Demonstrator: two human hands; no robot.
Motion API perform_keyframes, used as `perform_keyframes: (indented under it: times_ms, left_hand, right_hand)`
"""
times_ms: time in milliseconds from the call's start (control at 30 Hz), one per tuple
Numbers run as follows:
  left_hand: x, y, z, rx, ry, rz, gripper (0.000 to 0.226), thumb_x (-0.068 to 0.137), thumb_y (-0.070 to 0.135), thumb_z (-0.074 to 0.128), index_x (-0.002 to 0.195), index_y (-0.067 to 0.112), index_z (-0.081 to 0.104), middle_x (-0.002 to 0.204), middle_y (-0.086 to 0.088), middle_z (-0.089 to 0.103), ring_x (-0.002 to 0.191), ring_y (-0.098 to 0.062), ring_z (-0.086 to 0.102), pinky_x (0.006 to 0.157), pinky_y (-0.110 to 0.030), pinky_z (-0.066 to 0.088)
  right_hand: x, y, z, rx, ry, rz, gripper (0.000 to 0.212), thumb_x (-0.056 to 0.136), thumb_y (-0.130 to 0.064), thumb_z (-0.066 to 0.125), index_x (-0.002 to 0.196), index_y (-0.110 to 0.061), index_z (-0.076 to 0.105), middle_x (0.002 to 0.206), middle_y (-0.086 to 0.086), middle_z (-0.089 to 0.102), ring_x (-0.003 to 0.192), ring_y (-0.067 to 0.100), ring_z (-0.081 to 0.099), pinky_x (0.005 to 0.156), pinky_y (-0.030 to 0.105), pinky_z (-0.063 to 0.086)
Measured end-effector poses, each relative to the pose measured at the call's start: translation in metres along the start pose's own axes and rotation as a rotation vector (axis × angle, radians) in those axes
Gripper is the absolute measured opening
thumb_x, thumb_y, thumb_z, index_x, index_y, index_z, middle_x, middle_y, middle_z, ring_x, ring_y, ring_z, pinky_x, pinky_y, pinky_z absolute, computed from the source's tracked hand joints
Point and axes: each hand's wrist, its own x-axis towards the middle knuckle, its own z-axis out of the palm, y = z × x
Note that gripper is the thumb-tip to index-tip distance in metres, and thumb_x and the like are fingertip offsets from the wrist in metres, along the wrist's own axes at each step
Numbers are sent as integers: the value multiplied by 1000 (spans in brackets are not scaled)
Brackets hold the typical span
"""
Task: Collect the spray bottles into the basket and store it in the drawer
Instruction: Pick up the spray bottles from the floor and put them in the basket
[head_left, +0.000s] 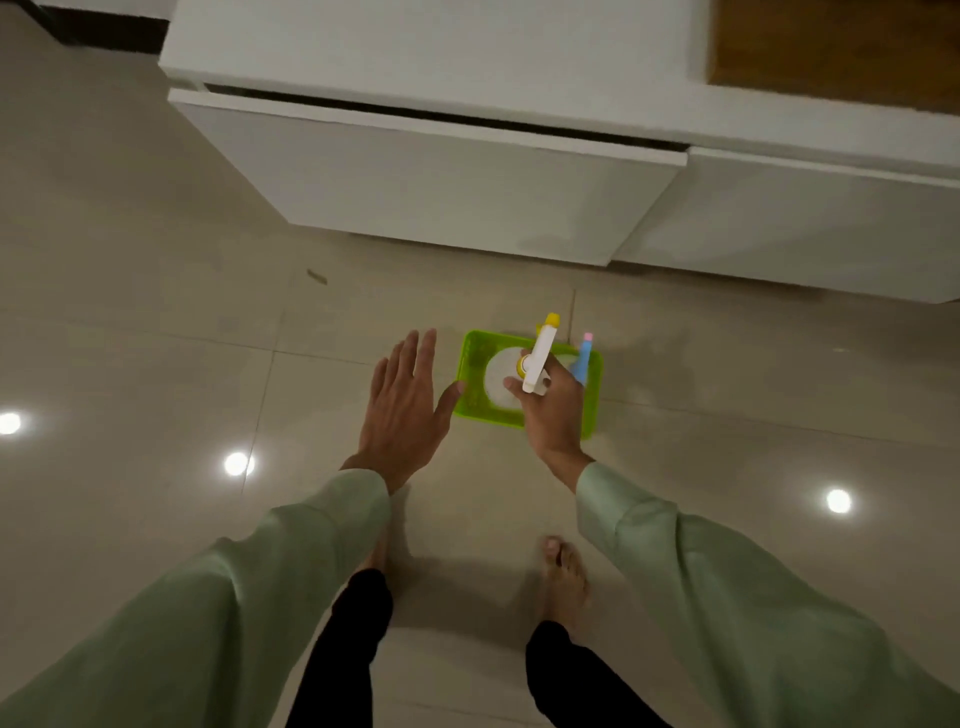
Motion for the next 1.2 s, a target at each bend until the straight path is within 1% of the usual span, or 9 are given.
perform_keyframes:
  times_ms: [67, 300, 433, 600, 767, 867, 1000, 1100, 1200]
  left_hand:
    - [15, -20, 9, 11, -29, 19, 76, 96, 60, 25, 156, 15, 11, 164, -13, 16, 151, -28, 15, 123, -45, 14]
    - [58, -79, 34, 55, -91, 113, 71, 101, 52, 34, 157, 16, 9, 164, -13, 15, 152, -27, 13, 123, -45, 13]
    - [77, -101, 47, 76, -98, 160, 70, 101, 52, 33, 157, 15, 9, 164, -13, 15, 152, -26, 13, 123, -43, 13]
    - [93, -111, 54, 67, -97, 191, 70, 101, 52, 32, 157, 16, 8, 164, -12, 14, 152, -25, 12, 124, -43, 12]
    - [96, -99, 49, 39, -99, 191, 70, 101, 53, 32, 157, 18, 8, 165, -10, 13, 152, -24, 11, 124, -42, 10]
    - [88, -83, 33, 21, -99, 184, 70, 102, 53, 32, 157, 18, 8, 165, -10, 13, 152, -24, 11, 124, -41, 10]
    - [74, -54, -5, 23, -71, 178, 70, 101, 54, 32, 157, 18, 9, 164, -10, 15, 152, -24, 13, 123, -41, 11]
    - [68, -18, -46, 8, -29, 168, 71, 100, 56, 28, 157, 19, 9, 164, -9, 15, 152, -23, 13, 123, -40, 11]
    - [71, 28, -101, -18, 49, 172, 71, 99, 57, 27, 157, 19, 10, 164, -9, 17, 152, -22, 14, 123, -40, 13]
  right_hand:
    - [9, 19, 23, -17, 16, 10, 32, 78, -6, 81, 108, -8, 70, 90, -3, 68, 78, -6, 60, 74, 8, 42]
    - [34, 71, 81, -81, 78, 23, 33, 80, -5, 78, 112, -4, 69, 94, 6, 72, 85, 16, 65, 76, 27, 50]
    - [49, 84, 103, -104, 69, 24, 29, 84, -1, 73, 113, -4, 68, 90, -3, 66, 80, -7, 58, 70, 16, 44]
    - [57, 98, 109, -106, 54, 68, 29, 86, -2, 68, 114, -9, 66, 89, -6, 64, 81, 10, 59, 74, 30, 47]
    - [59, 95, 95, -100, -76, 158, 40, 84, 2, 65, 121, -13, 61, 102, -5, 65, 95, 14, 61, 78, 23, 46]
    - [47, 79, 73, -112, -127, 178, 70, 71, 14, 56, 135, -13, 55, 117, -3, 66, 111, 18, 61, 90, 28, 48]
    - [25, 29, 30, -71, -115, 153, 80, 65, -5, 53, 144, -11, 47, 127, 0, 60, 111, 12, 57, 94, 19, 43]
    - [19, -25, -3, -10, -87, 96, 72, 70, -10, 58, 141, -18, 50, 132, -15, 57, 121, 7, 54, 111, 42, 43]
    - [26, -96, -39, -3, -60, -23, 66, 76, -13, 64, 138, -35, 50, 136, -31, 52, 128, 1, 51, 112, 56, 37]
